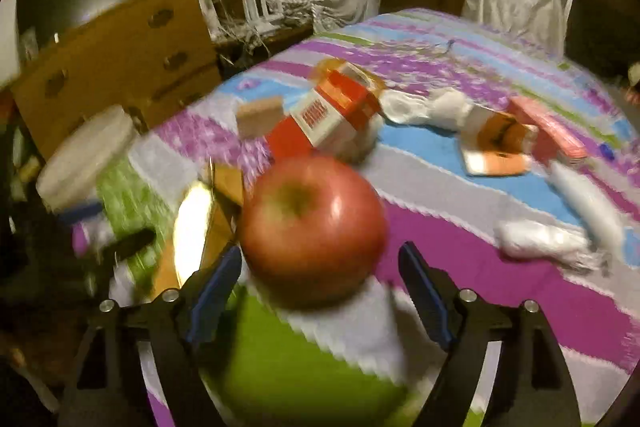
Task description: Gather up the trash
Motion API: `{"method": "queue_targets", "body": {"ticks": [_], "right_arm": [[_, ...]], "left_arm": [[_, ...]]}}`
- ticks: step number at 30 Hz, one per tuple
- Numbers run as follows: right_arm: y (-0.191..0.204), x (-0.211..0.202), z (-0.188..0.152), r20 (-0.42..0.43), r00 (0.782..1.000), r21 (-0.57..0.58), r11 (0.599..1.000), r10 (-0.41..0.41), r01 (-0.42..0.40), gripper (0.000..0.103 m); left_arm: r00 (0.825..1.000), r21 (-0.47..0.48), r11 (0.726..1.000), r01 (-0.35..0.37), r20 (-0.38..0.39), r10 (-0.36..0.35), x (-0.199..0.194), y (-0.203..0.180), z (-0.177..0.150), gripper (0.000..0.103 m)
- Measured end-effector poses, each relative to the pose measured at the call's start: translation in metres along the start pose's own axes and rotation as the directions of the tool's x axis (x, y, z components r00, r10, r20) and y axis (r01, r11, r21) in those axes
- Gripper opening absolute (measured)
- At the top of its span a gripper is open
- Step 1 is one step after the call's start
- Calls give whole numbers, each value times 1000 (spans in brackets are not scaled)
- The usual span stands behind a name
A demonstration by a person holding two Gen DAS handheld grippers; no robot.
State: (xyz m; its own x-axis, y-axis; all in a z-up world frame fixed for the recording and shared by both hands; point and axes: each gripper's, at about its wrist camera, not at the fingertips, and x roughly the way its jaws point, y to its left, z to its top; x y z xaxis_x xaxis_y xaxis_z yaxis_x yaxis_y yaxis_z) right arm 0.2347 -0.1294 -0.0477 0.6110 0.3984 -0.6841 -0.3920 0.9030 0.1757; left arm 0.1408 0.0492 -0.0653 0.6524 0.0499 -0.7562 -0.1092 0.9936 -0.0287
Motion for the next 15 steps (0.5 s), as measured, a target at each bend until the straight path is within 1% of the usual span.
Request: {"method": "queue_targets", "body": {"ticks": [3, 5, 9, 10, 11, 13, 15], "right_arm": [[-5, 7, 10, 16, 1000, 37, 999, 12, -13, 80], [-13, 7, 15, 23, 1000, 70, 997, 19, -21, 80], [-40, 0, 17, 56, 998, 154, 988, -32, 23, 80], [-50, -1, 20, 72, 995, 184, 982, -65, 51, 80], [-57, 0, 21, 78, 994, 198, 978, -79, 62, 80], [-76, 10, 34, 100, 991, 244, 968, -85, 58, 80], [-93, 23, 50, 118, 991, 281, 959, -70, 34, 79]], "left_arm": [[999, -12, 1000, -2, -44, 1, 8, 7, -4, 97], [999, 14, 1000, -12, -36, 13, 7, 6, -6, 97], [999, 19, 1000, -4, -33, 5, 5, 7, -8, 97], [999, 16, 1000, -3, -32, 3, 6, 7, -8, 97], [999, 15, 1000, -5, -32, 5, 6, 7, -9, 97], [999, 12, 1000, -3, -33, 4, 6, 5, -8, 97], [999, 12, 1000, 2, -35, -2, 5, 3, -8, 97]]}}
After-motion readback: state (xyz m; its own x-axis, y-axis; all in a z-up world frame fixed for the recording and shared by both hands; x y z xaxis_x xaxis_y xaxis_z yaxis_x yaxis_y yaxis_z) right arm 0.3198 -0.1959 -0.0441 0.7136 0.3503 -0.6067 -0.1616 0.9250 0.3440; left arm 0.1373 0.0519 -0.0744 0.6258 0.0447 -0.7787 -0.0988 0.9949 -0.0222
